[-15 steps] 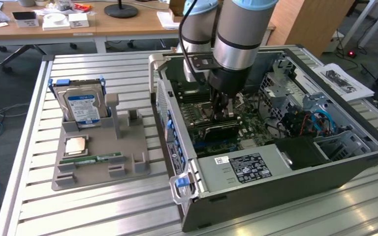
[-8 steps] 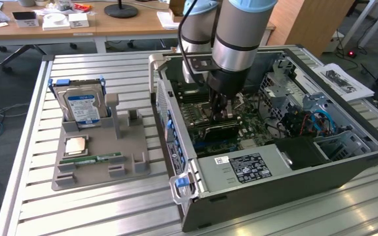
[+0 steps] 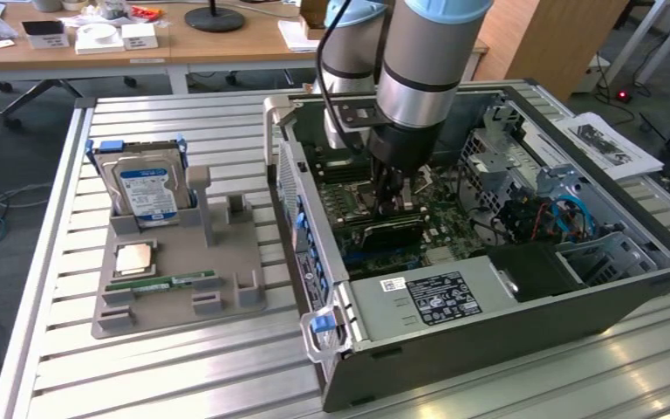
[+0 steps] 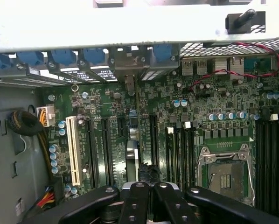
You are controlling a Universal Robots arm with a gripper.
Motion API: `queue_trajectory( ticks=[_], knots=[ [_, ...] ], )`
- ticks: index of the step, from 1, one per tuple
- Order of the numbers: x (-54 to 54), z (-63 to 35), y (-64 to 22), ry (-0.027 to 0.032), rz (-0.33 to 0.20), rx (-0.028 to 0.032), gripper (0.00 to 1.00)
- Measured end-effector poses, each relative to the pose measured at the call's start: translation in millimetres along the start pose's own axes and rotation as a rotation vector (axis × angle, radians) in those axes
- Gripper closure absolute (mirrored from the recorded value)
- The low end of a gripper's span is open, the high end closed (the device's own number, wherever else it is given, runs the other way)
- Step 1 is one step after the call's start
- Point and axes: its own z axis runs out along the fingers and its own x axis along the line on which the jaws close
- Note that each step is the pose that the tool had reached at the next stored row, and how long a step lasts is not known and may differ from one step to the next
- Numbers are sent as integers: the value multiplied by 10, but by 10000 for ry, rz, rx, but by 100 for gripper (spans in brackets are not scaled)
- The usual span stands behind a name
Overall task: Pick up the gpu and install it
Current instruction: 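Press down on the gpu until it lock into place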
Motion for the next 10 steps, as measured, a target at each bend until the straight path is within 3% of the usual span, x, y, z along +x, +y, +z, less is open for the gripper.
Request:
queue_trajectory(
  ticks=[10],
  knots=[
    [19, 27, -5, -4, -4, 1, 89]
  ],
)
